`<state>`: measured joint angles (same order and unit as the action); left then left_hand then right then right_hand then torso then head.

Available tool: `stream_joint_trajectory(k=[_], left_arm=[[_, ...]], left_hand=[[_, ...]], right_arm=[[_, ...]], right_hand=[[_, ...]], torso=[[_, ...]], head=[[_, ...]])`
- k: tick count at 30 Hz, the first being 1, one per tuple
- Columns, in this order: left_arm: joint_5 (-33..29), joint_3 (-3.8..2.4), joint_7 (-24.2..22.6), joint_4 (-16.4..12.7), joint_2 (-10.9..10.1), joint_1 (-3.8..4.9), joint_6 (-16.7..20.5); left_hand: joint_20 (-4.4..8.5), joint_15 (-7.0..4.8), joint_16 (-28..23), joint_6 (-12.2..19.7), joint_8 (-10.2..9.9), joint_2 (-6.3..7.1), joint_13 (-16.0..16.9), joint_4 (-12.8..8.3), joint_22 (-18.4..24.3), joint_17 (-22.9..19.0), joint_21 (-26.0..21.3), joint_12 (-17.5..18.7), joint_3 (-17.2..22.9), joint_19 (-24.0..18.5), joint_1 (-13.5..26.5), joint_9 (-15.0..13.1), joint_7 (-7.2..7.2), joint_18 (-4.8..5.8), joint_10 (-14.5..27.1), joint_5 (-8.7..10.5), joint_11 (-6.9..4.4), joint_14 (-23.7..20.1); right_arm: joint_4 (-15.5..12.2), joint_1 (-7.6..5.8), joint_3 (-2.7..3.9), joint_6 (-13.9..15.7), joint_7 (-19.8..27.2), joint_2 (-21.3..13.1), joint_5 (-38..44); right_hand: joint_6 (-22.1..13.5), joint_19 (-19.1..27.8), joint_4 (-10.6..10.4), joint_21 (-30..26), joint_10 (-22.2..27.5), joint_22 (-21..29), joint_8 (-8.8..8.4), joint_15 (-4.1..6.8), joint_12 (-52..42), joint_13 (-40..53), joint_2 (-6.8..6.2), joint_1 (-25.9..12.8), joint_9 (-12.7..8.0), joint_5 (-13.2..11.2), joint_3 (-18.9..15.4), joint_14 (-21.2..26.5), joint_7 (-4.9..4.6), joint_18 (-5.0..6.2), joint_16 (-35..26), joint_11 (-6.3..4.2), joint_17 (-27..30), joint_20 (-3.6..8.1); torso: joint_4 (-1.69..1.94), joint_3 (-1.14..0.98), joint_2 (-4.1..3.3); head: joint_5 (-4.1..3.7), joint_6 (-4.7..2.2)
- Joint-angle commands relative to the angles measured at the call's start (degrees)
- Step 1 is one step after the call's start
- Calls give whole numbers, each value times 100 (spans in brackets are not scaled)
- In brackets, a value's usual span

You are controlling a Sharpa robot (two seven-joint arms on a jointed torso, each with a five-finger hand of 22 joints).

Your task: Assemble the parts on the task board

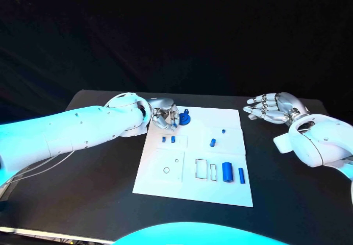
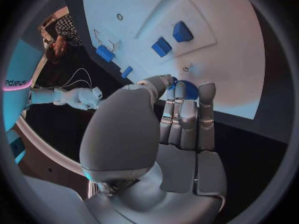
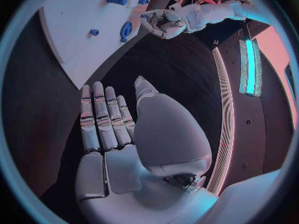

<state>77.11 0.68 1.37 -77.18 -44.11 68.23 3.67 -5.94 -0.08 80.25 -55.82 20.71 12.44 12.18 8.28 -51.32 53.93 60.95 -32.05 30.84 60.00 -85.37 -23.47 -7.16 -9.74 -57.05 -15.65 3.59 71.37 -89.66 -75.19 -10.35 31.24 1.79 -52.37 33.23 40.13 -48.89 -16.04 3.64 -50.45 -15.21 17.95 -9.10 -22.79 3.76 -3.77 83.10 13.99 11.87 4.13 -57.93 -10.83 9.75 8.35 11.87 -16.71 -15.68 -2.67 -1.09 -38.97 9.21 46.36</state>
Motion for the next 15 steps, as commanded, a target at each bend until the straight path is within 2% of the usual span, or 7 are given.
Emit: stream_joint_trajectory(k=[1,15], left_arm=[[-189,-10,-18,6,-24,2,-70],[-139,-9,37,160,29,1,-255]], left_hand=[[-9,28,27,-18,-33,-2,-11,-35,12,-20,-5,36,14,-11,62,-7,-21,33,-41,-14,17,25],[-13,32,21,-21,-52,0,-22,-48,21,-45,-15,73,24,-25,59,-6,-23,30,-54,-14,21,10]], right_arm=[[-3,2,1,-88,46,-3,24],[-2,2,1,-89,45,4,24]], right_hand=[[-34,20,33,14,50,6,28,1,-28,-6,38,24,-6,-18,15,-27,-481,77,-38,-6,6,-8],[-31,8,32,14,52,47,38,2,-33,-8,36,25,-16,-19,14,-39,-480,76,-51,-7,26,-6]], torso=[[-5,1,-3],[-20,1,-14]], head=[[8,-1],[37,8]])
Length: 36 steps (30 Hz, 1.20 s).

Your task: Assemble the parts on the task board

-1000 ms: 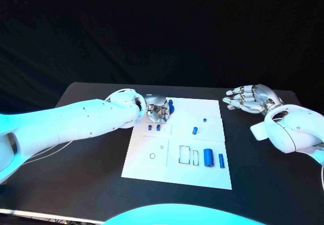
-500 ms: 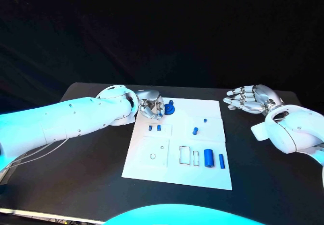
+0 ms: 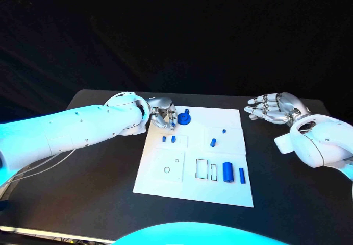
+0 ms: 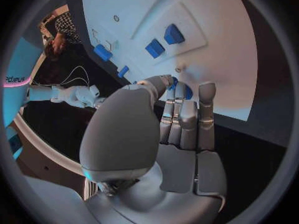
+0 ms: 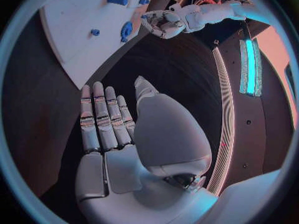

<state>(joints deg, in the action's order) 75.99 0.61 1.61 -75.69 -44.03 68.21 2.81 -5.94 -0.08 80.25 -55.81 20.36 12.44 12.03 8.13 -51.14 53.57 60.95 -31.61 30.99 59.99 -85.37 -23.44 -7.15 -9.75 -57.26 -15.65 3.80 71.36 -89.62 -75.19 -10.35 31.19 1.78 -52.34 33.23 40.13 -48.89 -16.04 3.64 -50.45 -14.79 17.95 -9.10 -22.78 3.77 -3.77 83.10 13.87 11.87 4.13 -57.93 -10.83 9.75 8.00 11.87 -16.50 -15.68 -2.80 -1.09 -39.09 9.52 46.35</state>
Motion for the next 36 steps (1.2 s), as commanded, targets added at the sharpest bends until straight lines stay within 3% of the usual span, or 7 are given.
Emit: stream_joint_trajectory(k=[1,36], left_arm=[[-23,-1,24,22,26,2,-197],[50,12,235,66,62,2,-540]], left_hand=[[-13,32,21,-22,-16,-1,-8,-33,2,-9,-14,29,9,-24,60,-9,-24,30,-33,-14,0,11],[-19,37,14,-60,-32,0,-17,-58,23,-38,-40,76,13,-60,57,-15,-31,23,-87,-5,2,-8]], right_arm=[[-6,2,1,-84,46,1,24],[-23,2,1,-60,57,-8,24]], right_hand=[[-31,8,32,14,52,5,38,2,-33,-8,36,25,-5,-19,14,-40,-480,76,-16,-7,5,-6],[-31,8,32,14,52,5,38,2,-33,-8,36,25,-5,-19,14,-40,-480,76,-16,-7,5,-6]], torso=[[-7,0,-2],[-5,2,1]], head=[[6,11],[11,46]])
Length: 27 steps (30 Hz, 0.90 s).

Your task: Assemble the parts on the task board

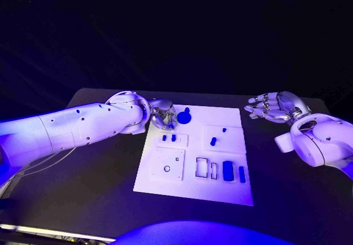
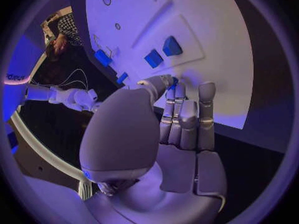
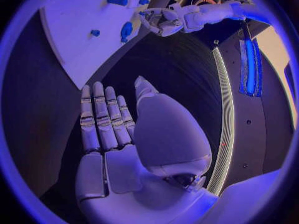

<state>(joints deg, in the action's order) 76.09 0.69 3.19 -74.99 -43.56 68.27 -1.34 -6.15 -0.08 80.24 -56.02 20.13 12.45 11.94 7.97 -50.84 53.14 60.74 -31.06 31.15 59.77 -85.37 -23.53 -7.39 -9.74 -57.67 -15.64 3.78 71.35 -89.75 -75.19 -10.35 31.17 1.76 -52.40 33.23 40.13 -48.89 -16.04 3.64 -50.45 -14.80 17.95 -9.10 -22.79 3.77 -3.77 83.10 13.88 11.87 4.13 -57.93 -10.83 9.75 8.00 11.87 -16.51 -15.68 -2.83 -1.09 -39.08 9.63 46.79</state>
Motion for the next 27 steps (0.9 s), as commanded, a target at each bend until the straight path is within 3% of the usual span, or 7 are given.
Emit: stream_joint_trajectory(k=[1,8,17,27], left_arm=[[41,5,83,-2,19,-4,-128],[48,16,108,29,53,-5,-151],[62,76,135,85,107,-17,-219],[70,88,126,84,79,-29,-176]], left_hand=[[2,36,14,-38,-9,0,-8,-42,-6,5,-19,21,-3,-38,58,-5,-7,23,-45,-6,3,-8],[3,37,15,-44,-13,-2,-8,-46,-6,7,-20,28,-2,-41,58,-6,-9,22,-55,-6,4,-6],[3,38,15,-53,-14,-6,-8,-50,-10,2,-18,33,-1,-39,57,-7,-11,22,-68,-5,5,-9],[3,35,19,-96,-14,-20,-6,-71,-32,4,-5,48,0,-28,50,-16,-9,25,-117,-4,0,-5]], right_arm=[[-10,2,1,-58,59,-2,24],[-5,2,1,-61,59,2,24],[5,3,1,-68,60,10,24],[16,11,1,-71,63,17,24]], right_hand=[[-31,8,32,14,52,6,38,2,-33,-8,36,25,-6,-19,14,-40,-480,76,-16,-7,6,-6],[-31,8,32,14,52,6,38,2,-33,-8,36,25,-6,-19,14,-40,-480,76,-16,-7,6,-6],[-31,8,32,14,52,6,38,2,-33,-8,36,25,-6,-19,14,-40,-480,76,-16,-7,6,-6],[-32,1,33,14,55,38,44,1,-36,-8,36,27,-15,-19,15,-47,-480,76,-27,-7,22,-6]], torso=[[0,1,-1],[3,3,0],[2,5,-2],[5,0,-3]], head=[[-2,3],[-6,4],[-8,11],[-4,15]])
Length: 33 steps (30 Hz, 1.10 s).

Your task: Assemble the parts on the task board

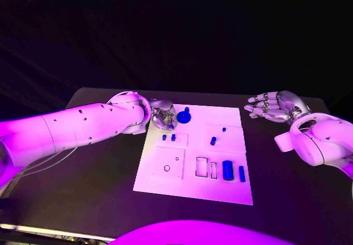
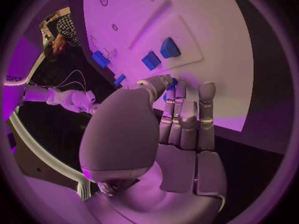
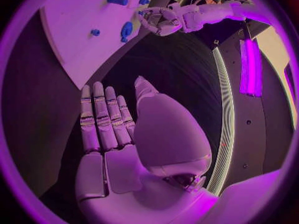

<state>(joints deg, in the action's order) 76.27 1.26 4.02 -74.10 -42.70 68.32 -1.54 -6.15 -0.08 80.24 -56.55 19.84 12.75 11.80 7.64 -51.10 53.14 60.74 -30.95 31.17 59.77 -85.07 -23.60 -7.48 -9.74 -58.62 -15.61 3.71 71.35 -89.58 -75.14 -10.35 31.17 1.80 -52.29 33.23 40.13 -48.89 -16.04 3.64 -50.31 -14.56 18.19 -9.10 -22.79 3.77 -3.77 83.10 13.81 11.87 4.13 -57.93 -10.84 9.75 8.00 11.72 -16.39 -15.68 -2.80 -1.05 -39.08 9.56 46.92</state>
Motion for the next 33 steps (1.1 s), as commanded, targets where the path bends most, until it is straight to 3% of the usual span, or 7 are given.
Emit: stream_joint_trajectory(k=[1,9,17,33], left_arm=[[51,31,38,-7,-11,-35,-145],[12,32,15,-9,-17,-36,-161],[-83,32,-11,-4,-25,-37,-131],[-137,33,-4,0,-28,-37,-104]], left_hand=[[3,35,19,-44,15,-51,8,-37,-6,4,-5,38,-2,-28,20,-10,0,25,-23,-7,8,-5],[3,42,8,-16,-34,-36,-5,-54,35,-43,-41,100,-4,-70,33,0,-10,15,-11,-8,23,-29],[-35,94,13,583,-591,31,-65,-117,57,-138,-86,422,90,-131,71,202,-42,1,-22,-11,80,-83],[-40,99,12,683,-685,44,-65,-114,85,-170,-116,474,94,-163,101,240,-20,-7,-41,-11,84,-102]], right_arm=[[-1,8,1,-71,60,7,24],[4,16,1,-71,61,11,24],[8,20,1,-72,60,8,24],[20,25,1,-113,32,12,24]], right_hand=[[-32,1,33,14,40,14,20,1,-37,-8,36,27,-8,-19,15,-47,-480,76,-27,8,9,-6],[-32,1,33,14,40,14,20,1,-37,-8,36,27,-8,-19,15,-47,-480,76,-27,8,9,-6],[-32,1,33,14,40,14,20,1,-37,-8,36,27,-8,-19,15,-47,-480,76,-27,8,9,-6],[-34,-1,33,14,43,28,22,1,-37,-8,35,27,-12,-19,14,-48,-481,76,-32,9,16,-6]], torso=[[2,-2,-3],[0,-3,3],[0,-2,5],[0,-4,1]], head=[[9,-2],[13,3],[13,-4],[17,-7]])
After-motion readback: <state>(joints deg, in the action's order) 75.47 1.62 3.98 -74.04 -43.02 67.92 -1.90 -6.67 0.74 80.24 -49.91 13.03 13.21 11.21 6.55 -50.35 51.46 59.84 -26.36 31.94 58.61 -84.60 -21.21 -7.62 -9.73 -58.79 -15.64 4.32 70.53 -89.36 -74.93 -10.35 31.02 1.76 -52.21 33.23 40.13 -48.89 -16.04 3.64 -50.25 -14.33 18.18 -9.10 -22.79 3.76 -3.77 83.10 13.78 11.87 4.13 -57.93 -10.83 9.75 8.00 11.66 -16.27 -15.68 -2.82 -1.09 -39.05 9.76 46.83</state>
